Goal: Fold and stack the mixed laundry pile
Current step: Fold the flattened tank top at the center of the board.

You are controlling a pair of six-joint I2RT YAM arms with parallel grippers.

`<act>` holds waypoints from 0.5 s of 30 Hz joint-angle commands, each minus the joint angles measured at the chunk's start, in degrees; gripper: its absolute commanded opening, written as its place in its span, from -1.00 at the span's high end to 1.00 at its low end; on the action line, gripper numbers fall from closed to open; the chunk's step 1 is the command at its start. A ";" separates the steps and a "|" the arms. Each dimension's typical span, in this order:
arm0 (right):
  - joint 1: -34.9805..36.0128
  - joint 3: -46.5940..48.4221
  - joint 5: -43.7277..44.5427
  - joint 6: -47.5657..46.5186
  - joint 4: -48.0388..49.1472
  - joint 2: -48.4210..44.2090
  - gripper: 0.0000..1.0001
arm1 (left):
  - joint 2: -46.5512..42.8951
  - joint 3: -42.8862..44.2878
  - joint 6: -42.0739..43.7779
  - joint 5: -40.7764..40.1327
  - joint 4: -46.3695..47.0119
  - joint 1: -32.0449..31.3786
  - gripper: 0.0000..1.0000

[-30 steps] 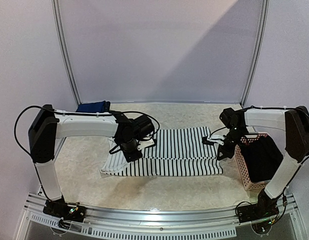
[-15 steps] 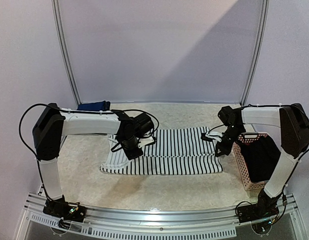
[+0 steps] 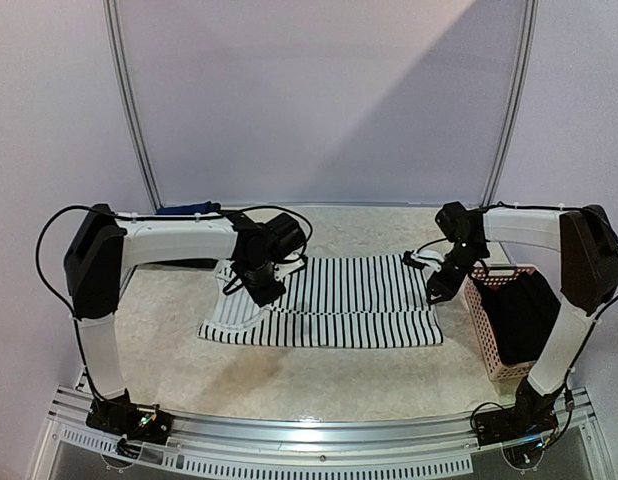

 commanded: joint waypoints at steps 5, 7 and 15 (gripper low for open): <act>-0.35 -1.34 -4.37 2.66 -5.55 -13.03 0.27 | -10.22 -4.60 -9.64 4.74 -2.85 0.17 0.57; -0.22 -2.88 -6.25 1.75 -5.92 -14.17 0.27 | -12.49 -6.96 -11.82 6.87 -2.10 -0.21 0.56; 3.49 -6.35 -7.54 -1.77 -5.33 -11.90 0.44 | -14.10 -13.78 -16.34 6.78 -1.02 -0.51 0.58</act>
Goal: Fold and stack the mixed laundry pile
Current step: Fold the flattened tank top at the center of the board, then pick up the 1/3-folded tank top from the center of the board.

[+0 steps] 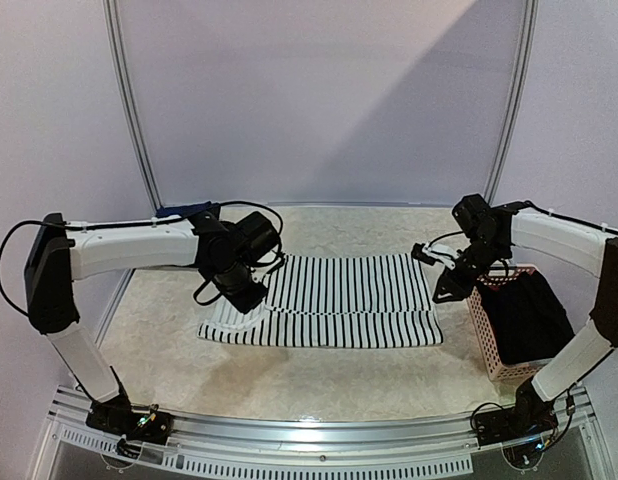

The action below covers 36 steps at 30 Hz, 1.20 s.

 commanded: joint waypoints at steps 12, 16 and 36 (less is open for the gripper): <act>4.11 1.20 5.03 -0.22 3.62 14.33 0.50 | -0.82 -9.56 -7.70 -1.53 -0.30 3.89 0.63; 3.93 2.73 6.77 1.44 4.13 17.34 0.53 | -1.08 -11.88 -9.08 -2.14 -0.54 6.37 0.67; 3.73 1.43 8.96 2.06 5.91 19.52 0.52 | 0.93 -15.67 -11.45 -5.28 1.04 9.75 0.69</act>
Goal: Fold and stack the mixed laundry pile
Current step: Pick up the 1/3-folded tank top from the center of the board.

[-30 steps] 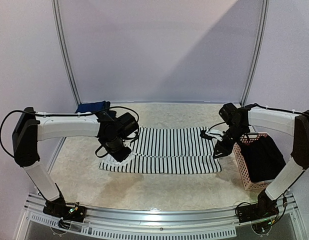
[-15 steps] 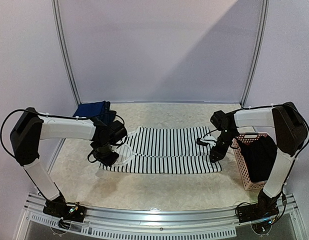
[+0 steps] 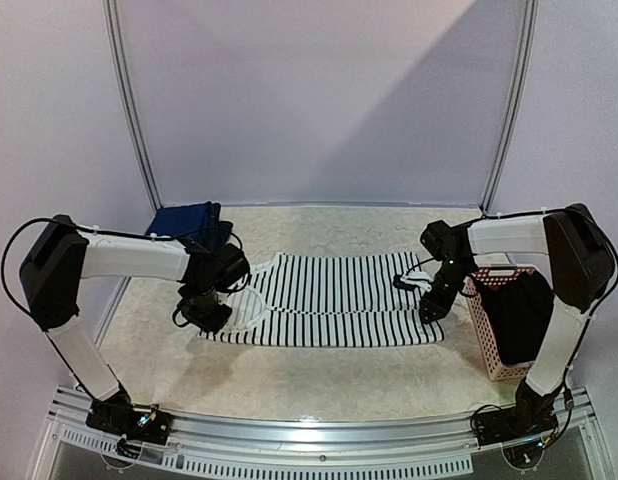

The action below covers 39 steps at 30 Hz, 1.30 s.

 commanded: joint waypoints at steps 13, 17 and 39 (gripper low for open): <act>-0.12 -0.81 1.34 0.78 1.04 -5.73 0.39 | 1.56 -5.42 -5.79 3.81 3.68 0.86 0.73; -0.09 -0.82 -4.30 -0.32 -1.68 -13.19 0.31 | 1.91 -5.02 -5.70 3.38 3.00 0.81 0.74; 3.98 -15.72 -4.75 -19.80 2.09 -15.28 0.07 | 1.39 -5.63 -6.30 3.76 1.36 0.77 0.74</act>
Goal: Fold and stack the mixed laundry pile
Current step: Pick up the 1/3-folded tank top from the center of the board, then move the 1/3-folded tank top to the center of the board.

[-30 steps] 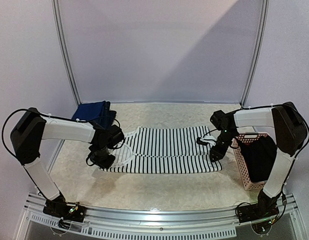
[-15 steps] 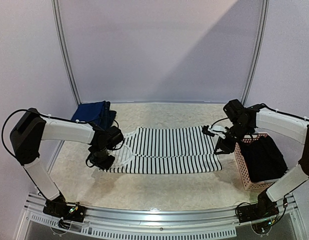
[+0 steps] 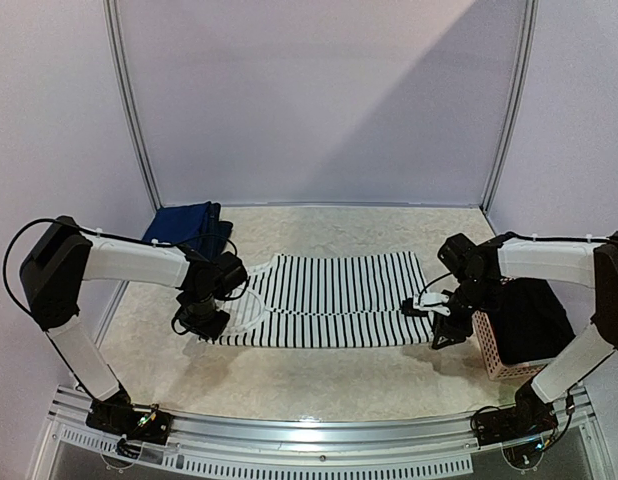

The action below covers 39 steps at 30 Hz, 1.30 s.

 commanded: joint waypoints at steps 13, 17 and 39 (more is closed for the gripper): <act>3.67 -5.79 10.46 -2.94 10.79 3.66 0.37 | 3.81 -2.31 -1.28 1.64 -3.38 0.68 0.74; 4.99 -6.09 11.71 -3.21 10.68 4.33 0.66 | 3.89 -2.75 -3.51 1.95 -4.85 0.77 0.74; 16.59 -11.75 9.92 -2.56 -7.04 -11.10 0.70 | -2.03 -12.62 -25.02 4.31 -10.79 -13.89 0.73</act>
